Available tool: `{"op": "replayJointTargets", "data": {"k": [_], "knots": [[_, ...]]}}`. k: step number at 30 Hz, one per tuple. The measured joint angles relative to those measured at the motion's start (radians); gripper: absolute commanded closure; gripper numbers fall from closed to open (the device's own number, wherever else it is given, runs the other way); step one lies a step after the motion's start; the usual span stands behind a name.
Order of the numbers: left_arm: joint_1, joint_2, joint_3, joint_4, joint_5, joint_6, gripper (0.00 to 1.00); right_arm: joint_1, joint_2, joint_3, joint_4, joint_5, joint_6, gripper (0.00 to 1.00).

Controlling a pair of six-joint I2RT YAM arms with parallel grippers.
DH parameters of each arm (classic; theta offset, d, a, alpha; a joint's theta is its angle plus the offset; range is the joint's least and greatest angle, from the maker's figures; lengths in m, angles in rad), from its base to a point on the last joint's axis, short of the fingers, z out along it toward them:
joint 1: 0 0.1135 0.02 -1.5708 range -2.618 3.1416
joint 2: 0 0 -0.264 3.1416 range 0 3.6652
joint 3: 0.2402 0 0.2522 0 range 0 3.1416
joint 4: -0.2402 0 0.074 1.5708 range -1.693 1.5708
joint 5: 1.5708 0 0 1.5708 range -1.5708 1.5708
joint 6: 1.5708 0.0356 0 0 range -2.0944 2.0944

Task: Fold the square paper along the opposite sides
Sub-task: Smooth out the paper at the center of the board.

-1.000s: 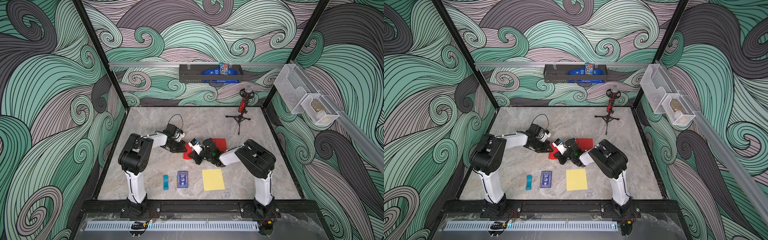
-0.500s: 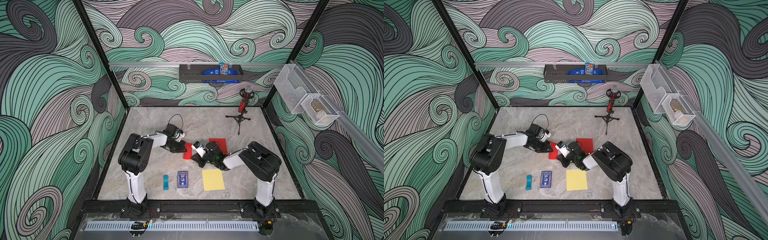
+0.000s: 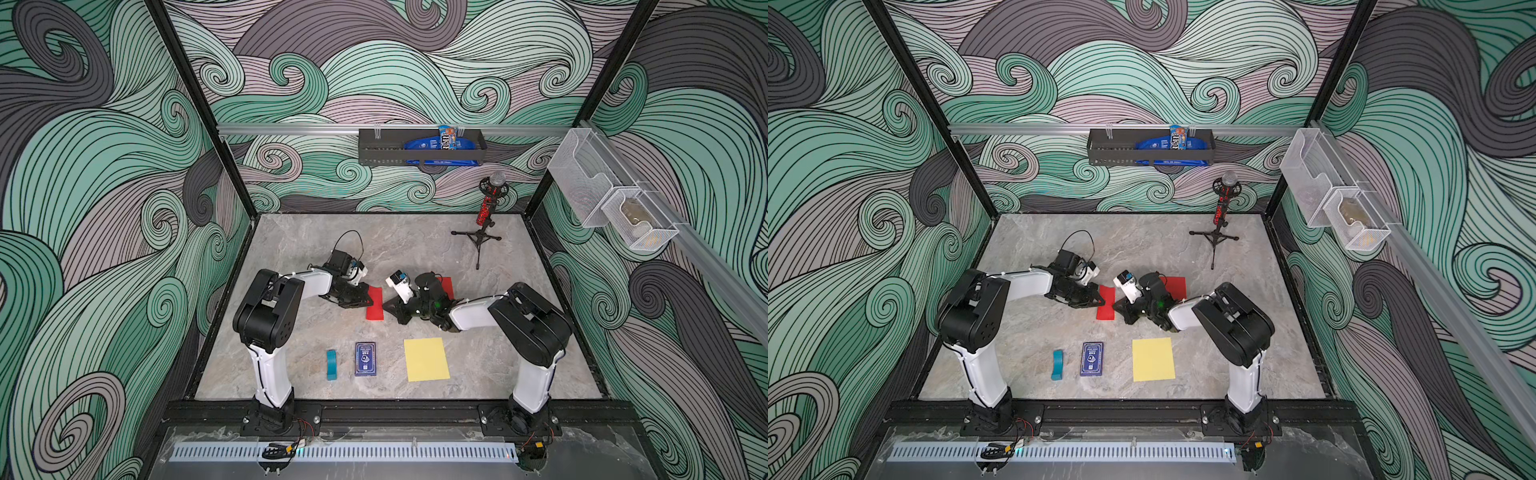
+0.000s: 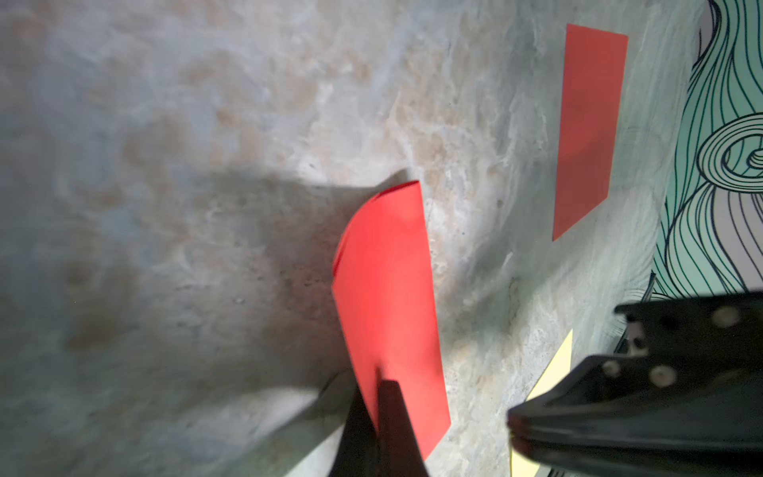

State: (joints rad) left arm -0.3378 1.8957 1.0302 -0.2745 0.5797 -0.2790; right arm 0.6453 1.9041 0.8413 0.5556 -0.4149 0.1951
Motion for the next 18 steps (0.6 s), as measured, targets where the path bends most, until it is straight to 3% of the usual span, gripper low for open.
{"op": "replayJointTargets", "data": {"k": [6, 18], "knots": [[0.001, -0.003, -0.006, 0.009, 0.003, -0.005, 1.00, -0.023, 0.141, 0.188, 0.037, -0.013, 0.054, 0.94], [0.002, -0.004, -0.012, 0.019, 0.010, -0.006, 1.00, -0.041, 0.254, 0.208, 0.022, -0.003, 0.089, 0.95]]}}
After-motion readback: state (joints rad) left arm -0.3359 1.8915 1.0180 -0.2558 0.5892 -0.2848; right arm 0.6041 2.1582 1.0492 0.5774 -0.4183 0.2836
